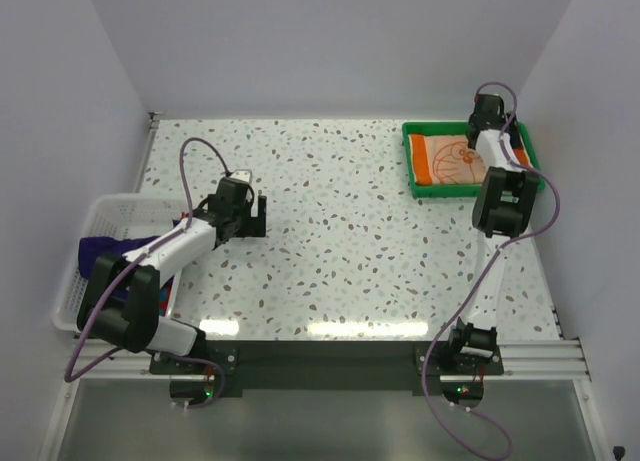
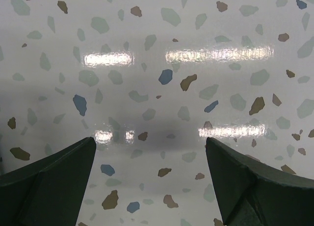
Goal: Fold and stack the towels
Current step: Neatly place the folded towel into the bin
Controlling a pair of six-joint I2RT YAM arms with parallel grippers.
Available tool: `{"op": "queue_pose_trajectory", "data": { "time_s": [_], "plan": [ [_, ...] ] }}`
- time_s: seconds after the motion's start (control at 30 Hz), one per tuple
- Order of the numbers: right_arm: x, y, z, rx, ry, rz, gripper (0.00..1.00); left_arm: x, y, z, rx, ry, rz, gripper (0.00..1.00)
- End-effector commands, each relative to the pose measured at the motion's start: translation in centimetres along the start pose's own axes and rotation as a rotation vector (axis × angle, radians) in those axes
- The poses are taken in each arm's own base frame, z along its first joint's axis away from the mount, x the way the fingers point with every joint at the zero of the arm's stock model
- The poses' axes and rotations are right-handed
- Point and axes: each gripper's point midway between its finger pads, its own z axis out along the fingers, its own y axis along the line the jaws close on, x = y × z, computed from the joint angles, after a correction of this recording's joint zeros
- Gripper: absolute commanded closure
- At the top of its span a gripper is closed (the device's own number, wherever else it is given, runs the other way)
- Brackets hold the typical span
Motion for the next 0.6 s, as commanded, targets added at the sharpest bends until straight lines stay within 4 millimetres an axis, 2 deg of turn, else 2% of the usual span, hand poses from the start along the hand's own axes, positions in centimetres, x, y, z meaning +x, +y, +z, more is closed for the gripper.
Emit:
{"op": "queue_pose_trajectory", "data": {
  "time_s": [0.0, 0.07, 0.1, 0.17, 0.23, 0.27, 0.3, 0.33, 0.37, 0.4, 0.43, 0.47, 0.5, 0.57],
  "plan": [
    [-2.2, -5.0, -3.7, 0.053, -0.062, 0.202, 0.32, -1.6, -0.4, -0.2, 0.024, -0.059, -0.011, 0.0],
    [-2.4, -4.3, -4.7, -0.003, -0.082, 0.23, 0.32, -1.9, -0.5, -0.4, 0.03, -0.072, -0.015, 0.0],
    [-2.8, -4.9, -6.0, -0.024, -0.095, 0.275, 0.32, -2.3, -0.6, -0.7, 0.036, -0.082, -0.019, 0.0],
    [-3.3, -4.0, -7.9, -0.097, -0.111, 0.322, 0.32, -2.5, -0.8, -1.0, 0.046, -0.091, -0.025, 0.0],
    [-4.3, -3.6, -11.5, -0.183, -0.152, 0.344, 0.29, -3.2, -1.1, -1.5, 0.067, -0.113, -0.037, 0.0],
    [-4.0, -2.6, -12.6, -0.224, -0.147, 0.368, 0.28, -3.4, -1.2, -1.7, 0.073, -0.115, -0.051, 0.0],
    [-4.3, -1.1, -14.6, -0.278, -0.156, 0.354, 0.26, -4.5, -1.4, -2.3, 0.079, -0.136, -0.065, 0.0],
    [-4.9, -1.9, -17.2, -0.307, -0.194, 0.382, 0.22, -5.2, -1.3, -2.7, 0.069, -0.148, -0.077, 0.0],
    [-4.4, 0.1, -18.5, -0.381, -0.188, 0.372, 0.2, -5.8, -1.1, -3.2, 0.057, -0.157, -0.089, 0.0],
    [-4.0, 0.6, -19.9, -0.423, -0.183, 0.393, 0.17, -7.2, -0.9, -4.1, 0.037, -0.171, -0.109, 0.0],
    [-4.5, 2.8, -22.8, -0.494, -0.206, 0.381, 0.14, -7.9, 0.2, -4.4, -0.025, -0.17, -0.124, 0.0],
    [-3.8, 3.5, -24.7, -0.545, -0.206, 0.385, 0.07, -8.5, 0.8, -5.0, -0.057, -0.161, -0.149, 0.0],
    [-3.9, 6.1, -27.7, -0.682, -0.223, 0.365, 0.06, -9.7, 1.2, -6.2, -0.087, -0.146, -0.158, 0.0],
    [-2.4, 7.7, -30.9, -0.781, -0.217, 0.364, 0.01, -10.3, 3.5, -7.4, -0.176, -0.135, -0.21, 0.0]
  ]
}}
